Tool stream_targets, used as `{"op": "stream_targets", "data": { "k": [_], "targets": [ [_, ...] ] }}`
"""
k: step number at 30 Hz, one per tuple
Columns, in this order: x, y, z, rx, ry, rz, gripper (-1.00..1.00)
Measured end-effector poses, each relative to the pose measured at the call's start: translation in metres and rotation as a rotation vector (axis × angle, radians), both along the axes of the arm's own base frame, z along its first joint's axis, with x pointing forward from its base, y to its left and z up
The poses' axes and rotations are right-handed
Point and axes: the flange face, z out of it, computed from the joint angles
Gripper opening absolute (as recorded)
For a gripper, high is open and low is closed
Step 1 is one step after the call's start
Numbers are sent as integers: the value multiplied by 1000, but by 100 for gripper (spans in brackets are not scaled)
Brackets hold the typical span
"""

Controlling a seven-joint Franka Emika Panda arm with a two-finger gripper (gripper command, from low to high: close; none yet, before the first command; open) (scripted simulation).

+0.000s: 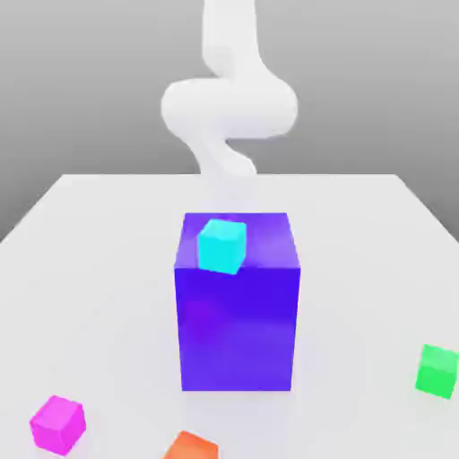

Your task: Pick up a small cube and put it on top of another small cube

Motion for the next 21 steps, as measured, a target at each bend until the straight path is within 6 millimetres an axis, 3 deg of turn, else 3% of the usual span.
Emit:
{"op": "stream_targets", "data": {
  "k": [5,11,16,21],
  "targets": [
    [58,-35,-74,48,133,-23,0],
    [103,-78,-173,91,284,-69,0],
    [121,-114,-261,113,407,-121,0],
    [119,-156,-350,123,529,-191,0]
  ]
}}
